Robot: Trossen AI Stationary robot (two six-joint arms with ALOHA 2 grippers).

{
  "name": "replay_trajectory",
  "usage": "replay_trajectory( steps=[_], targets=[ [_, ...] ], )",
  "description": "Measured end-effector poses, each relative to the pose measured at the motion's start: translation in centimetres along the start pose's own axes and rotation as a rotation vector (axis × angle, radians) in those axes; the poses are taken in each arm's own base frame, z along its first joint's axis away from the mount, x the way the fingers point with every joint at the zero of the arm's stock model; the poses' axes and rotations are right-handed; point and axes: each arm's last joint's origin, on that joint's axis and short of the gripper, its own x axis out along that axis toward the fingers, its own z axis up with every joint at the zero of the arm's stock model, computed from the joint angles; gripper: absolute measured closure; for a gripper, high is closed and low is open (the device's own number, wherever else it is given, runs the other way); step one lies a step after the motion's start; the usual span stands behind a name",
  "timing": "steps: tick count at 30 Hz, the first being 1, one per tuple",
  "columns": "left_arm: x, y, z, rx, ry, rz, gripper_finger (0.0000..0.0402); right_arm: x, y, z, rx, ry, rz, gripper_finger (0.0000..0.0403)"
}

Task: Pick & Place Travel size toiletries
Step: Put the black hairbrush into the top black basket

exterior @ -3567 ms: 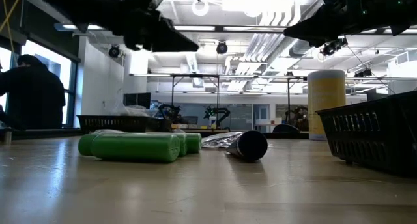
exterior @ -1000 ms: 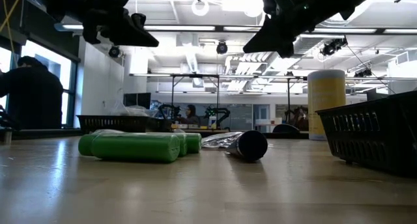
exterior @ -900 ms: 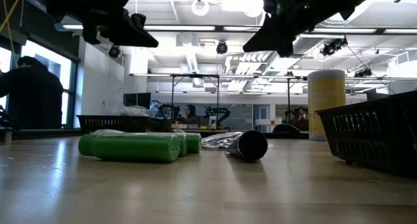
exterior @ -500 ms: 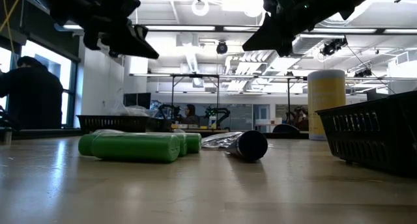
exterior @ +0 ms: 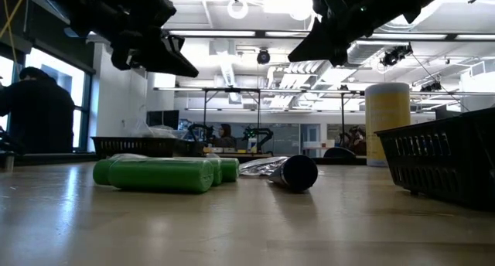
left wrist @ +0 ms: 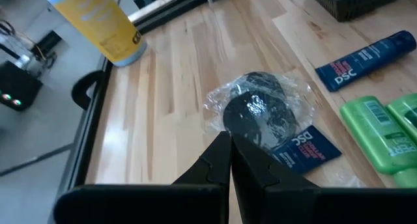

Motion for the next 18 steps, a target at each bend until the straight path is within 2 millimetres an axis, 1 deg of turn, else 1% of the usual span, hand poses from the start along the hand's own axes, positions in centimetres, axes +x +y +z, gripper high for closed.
replay_trajectory(
  steps=[10,14,18],
  targets=[
    [0.01,-0.01,-0.02,0.009,0.002,-0.002,0.0394,-0.01,0.03,0.3,-0.03,-0.031,0.002,0.0401],
    [0.01,0.07,0.12,-0.008,-0.013,0.007,0.0394,-0.01,0.02,0.3,-0.087,-0.032,0.001,0.0401],
    [0.01,0.08,0.13,0.025,-0.013,0.008,0.0394,-0.02,0.05,0.45,-0.1,-0.048,0.003,0.0401]
  ],
)
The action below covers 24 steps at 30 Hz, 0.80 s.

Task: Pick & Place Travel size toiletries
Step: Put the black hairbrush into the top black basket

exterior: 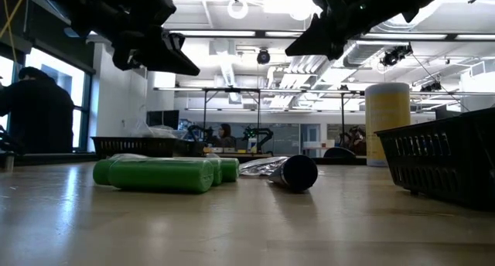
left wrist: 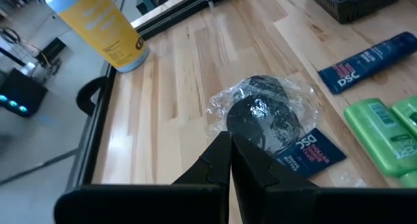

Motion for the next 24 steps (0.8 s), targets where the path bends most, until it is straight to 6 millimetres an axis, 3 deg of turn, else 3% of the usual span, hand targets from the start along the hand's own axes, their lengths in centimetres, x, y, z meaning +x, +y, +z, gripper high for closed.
replay_trajectory(
  steps=[7,12,24],
  targets=[
    [0.0,0.0,-0.2,0.196,0.04,0.026,0.0394,0.0,0.0,0.1,0.007,-0.01,-0.014,0.0401],
    [-0.5,0.1,0.1,0.207,0.009,0.031,0.0394,0.0,-0.2,0.9,0.021,-0.09,-0.057,0.0401],
    [-5.3,-0.2,0.8,0.234,-0.009,0.028,0.0394,-0.1,-0.2,1.3,0.028,-0.14,-0.067,0.0401]
  ],
)
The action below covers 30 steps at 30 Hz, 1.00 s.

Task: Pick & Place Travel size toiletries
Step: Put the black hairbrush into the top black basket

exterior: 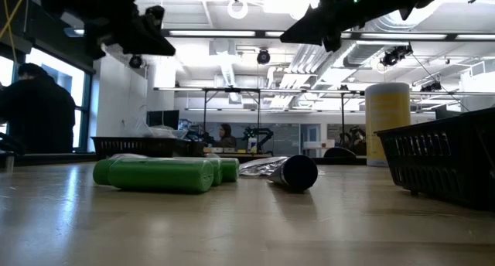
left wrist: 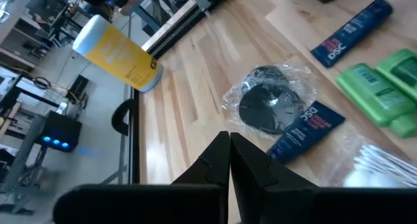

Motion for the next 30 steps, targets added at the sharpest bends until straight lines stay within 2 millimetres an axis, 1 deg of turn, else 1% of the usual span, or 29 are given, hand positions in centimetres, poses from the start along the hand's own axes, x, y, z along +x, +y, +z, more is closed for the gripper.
replay_trajectory(
  steps=[5,7,12,15,23,30],
  targets=[
    [-2.3,-0.1,0.3,0.002,-0.026,0.024,0.0394,0.0,0.0,0.0,0.0,0.0,0.004,0.0401],
    [-2.9,-0.4,0.1,0.007,-0.06,0.047,0.0394,0.0,0.0,0.0,0.0,0.004,0.008,0.0401],
    [-3.1,-2.5,-1.8,0.018,-0.157,0.13,0.0394,0.0,0.1,-0.2,-0.002,0.021,0.04,0.0401],
    [-3.3,-3.4,-2.6,0.023,-0.193,0.167,0.0394,0.0,0.2,-0.2,-0.004,0.021,0.062,0.0401],
    [-4.7,-3.5,-2.5,0.015,-0.258,0.226,0.0394,0.0,0.2,-0.2,-0.009,0.022,0.062,0.0401],
    [-4.8,-3.8,-2.7,0.007,-0.235,0.201,0.0394,0.0,0.2,-0.2,-0.004,0.022,0.063,0.0401]
  ],
)
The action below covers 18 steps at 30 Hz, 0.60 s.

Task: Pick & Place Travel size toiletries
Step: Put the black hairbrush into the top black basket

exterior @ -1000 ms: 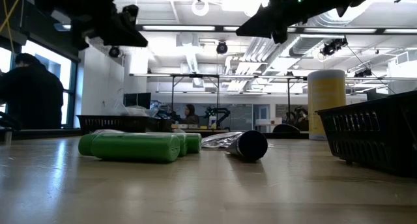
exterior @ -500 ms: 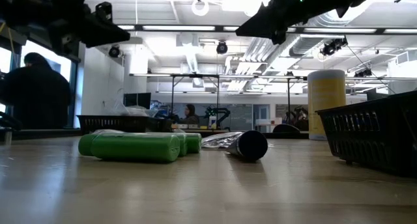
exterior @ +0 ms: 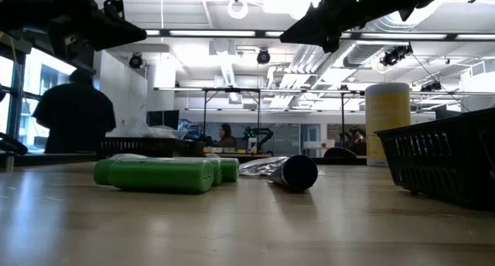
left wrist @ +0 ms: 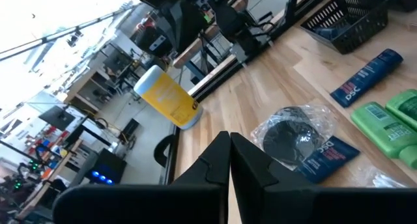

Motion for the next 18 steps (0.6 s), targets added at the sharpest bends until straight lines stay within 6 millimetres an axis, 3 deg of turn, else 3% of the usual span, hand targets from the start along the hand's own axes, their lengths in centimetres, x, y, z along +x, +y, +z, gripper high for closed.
replay_trajectory(
  steps=[5,18],
  targets=[
    [0.04,-0.01,-0.02,-0.021,0.002,-0.002,0.0394,0.0,0.0,0.01,0.004,-0.001,0.0,0.0401],
    [0.02,-0.38,-0.4,-0.031,0.041,-0.039,0.0394,-0.08,0.63,0.72,0.235,-0.072,0.046,0.0401]
  ],
)
